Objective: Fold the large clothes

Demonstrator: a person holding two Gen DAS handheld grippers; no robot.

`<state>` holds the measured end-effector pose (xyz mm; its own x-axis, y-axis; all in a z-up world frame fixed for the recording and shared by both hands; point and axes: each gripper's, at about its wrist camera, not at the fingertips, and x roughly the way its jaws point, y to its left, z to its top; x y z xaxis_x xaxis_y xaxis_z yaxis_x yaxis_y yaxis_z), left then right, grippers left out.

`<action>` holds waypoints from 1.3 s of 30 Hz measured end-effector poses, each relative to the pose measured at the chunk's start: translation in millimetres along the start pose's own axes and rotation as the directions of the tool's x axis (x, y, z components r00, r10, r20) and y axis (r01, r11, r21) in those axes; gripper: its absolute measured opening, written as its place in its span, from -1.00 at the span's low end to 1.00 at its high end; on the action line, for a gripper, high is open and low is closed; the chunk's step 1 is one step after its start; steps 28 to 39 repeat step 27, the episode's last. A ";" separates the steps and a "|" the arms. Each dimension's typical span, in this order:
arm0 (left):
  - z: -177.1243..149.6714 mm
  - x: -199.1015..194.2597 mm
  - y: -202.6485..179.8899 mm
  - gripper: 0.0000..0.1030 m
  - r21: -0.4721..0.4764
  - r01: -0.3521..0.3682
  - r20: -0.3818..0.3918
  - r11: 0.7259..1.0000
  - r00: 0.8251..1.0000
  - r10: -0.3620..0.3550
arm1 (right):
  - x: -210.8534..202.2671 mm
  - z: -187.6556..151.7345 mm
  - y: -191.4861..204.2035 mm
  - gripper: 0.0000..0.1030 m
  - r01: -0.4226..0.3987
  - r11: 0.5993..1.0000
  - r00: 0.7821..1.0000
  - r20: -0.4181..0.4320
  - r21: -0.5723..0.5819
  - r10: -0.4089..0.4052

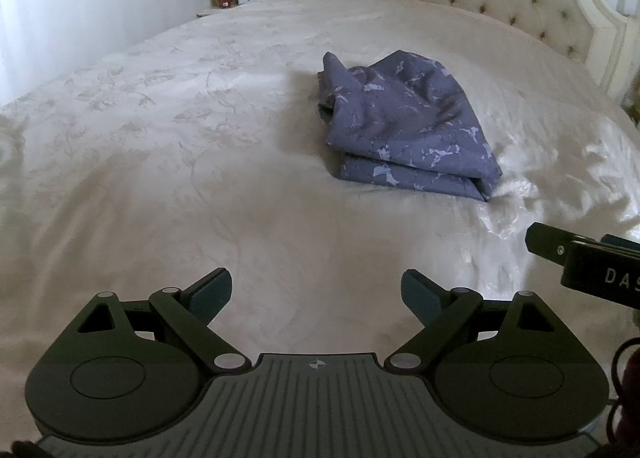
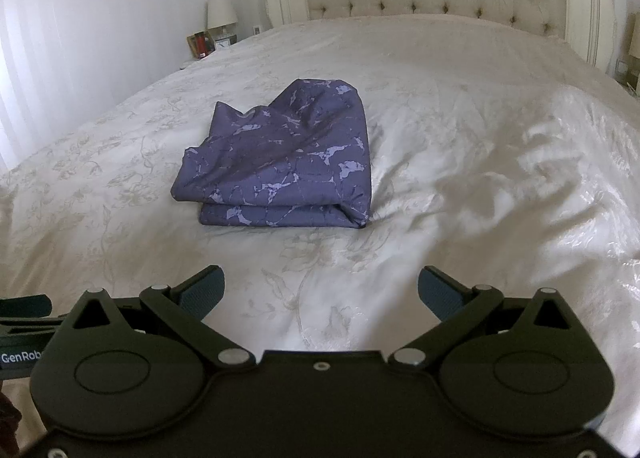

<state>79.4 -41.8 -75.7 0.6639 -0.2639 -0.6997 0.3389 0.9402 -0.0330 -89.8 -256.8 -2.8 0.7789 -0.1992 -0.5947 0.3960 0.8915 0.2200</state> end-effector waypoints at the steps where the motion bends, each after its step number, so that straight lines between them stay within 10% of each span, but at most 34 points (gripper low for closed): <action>1: 0.0 0.0 0.0 0.80 -0.001 0.000 -0.001 1.000 1.000 0.000 | 0.1 -0.3 0.0 0.99 -0.001 1.000 1.000 -0.001 0.001 0.001; 39: -4.0 1.2 -3.1 0.79 0.008 0.005 -0.012 1.000 1.000 -0.005 | 2.8 -7.7 3.7 0.99 -0.007 1.000 1.000 -0.022 0.014 0.008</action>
